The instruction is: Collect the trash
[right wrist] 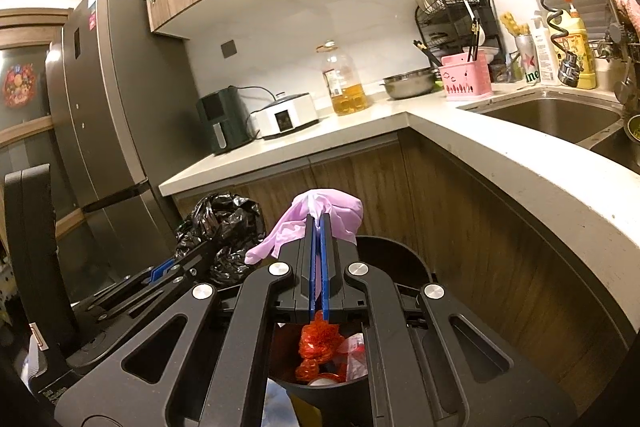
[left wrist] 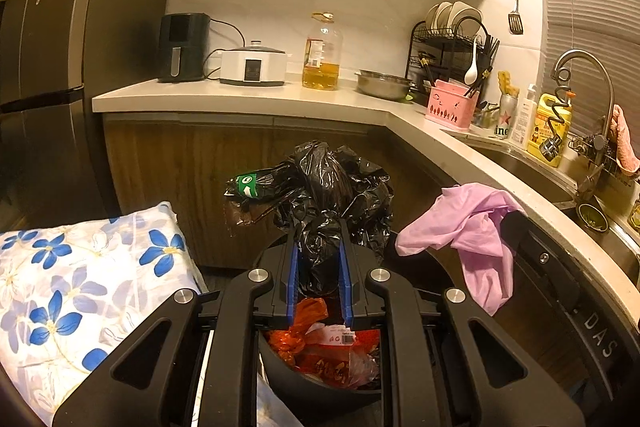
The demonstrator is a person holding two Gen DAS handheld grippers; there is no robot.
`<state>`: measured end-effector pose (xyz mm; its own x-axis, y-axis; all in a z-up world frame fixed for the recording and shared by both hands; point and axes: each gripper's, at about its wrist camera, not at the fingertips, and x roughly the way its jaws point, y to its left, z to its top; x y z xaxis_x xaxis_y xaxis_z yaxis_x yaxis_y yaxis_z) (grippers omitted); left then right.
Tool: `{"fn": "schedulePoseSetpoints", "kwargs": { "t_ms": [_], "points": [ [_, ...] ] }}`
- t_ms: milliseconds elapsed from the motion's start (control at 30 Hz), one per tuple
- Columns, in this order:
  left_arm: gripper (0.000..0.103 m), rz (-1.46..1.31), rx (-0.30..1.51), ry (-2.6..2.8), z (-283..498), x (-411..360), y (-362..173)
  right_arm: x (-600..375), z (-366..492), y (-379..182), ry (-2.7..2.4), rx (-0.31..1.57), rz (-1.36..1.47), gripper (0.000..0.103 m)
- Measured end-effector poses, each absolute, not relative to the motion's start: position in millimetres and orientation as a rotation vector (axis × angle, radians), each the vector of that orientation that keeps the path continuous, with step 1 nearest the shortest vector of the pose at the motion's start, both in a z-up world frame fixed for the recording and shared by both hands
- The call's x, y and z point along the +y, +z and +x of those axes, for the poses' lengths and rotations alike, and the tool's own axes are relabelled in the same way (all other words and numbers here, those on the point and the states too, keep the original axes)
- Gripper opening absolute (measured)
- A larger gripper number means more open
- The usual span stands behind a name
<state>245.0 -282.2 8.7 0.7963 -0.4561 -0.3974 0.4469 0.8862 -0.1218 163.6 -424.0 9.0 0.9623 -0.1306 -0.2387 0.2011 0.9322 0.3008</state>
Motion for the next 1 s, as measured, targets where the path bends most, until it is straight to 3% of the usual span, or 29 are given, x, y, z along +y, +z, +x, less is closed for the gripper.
{"fn": "schedulePoseSetpoints", "kwargs": {
  "t_ms": [467,633,700,767,867,1000],
  "points": [
    [0.018,-0.006,0.469,-0.486,258,-292,0,-429,177,7,-0.173,0.235,0.339,0.002],
    [0.023,0.006,0.477,-0.486,261,-297,-3,-433,186,5,-0.173,0.249,0.348,0.003],
    [0.027,0.009,0.479,-0.489,262,-297,-5,-435,189,4,-0.181,0.258,0.35,0.012],
    [0.037,0.005,0.485,-0.491,264,-296,-7,-439,191,3,-0.187,0.261,0.361,0.034],
    [0.045,-0.008,0.49,-0.483,266,-292,-9,-444,191,0,-0.199,0.261,0.373,0.042],
    [0.063,-0.025,0.489,-0.453,267,-281,-10,-446,187,-4,-0.217,0.274,0.379,0.055]
  ]
}}
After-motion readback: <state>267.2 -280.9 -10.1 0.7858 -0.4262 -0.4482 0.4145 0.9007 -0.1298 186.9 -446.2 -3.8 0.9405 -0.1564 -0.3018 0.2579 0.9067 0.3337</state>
